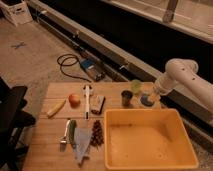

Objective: Place sponge in tray

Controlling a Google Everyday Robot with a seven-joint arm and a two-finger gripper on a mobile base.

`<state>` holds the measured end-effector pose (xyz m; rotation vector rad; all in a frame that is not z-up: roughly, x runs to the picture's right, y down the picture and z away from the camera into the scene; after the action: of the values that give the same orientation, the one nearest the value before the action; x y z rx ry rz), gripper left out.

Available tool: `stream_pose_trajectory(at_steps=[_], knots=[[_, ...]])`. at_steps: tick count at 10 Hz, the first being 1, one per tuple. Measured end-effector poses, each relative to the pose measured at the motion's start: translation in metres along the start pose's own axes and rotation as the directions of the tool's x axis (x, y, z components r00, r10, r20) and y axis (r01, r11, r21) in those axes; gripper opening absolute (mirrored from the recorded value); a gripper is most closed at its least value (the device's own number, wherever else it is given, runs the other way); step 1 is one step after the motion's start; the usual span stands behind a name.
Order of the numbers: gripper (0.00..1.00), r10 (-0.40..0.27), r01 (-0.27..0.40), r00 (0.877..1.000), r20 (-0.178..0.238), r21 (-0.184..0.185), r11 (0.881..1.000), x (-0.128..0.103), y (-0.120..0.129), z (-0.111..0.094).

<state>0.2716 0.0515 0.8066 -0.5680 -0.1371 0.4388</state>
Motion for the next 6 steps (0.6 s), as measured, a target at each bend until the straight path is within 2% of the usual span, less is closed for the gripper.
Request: stream_pose_trajectory(at_steps=[2,5,6], knots=[[0.06,-0.001,0.001,1.000,0.000,0.008,1.000,-0.001,0.000,0.000],[0.06,0.006,-0.007,1.000,0.019,0.040,0.999,-0.003,-0.003,-0.022],[0.06,-0.019,0.020,1.000,-0.007,0.090,0.996,-0.004,0.001,-0.029]])
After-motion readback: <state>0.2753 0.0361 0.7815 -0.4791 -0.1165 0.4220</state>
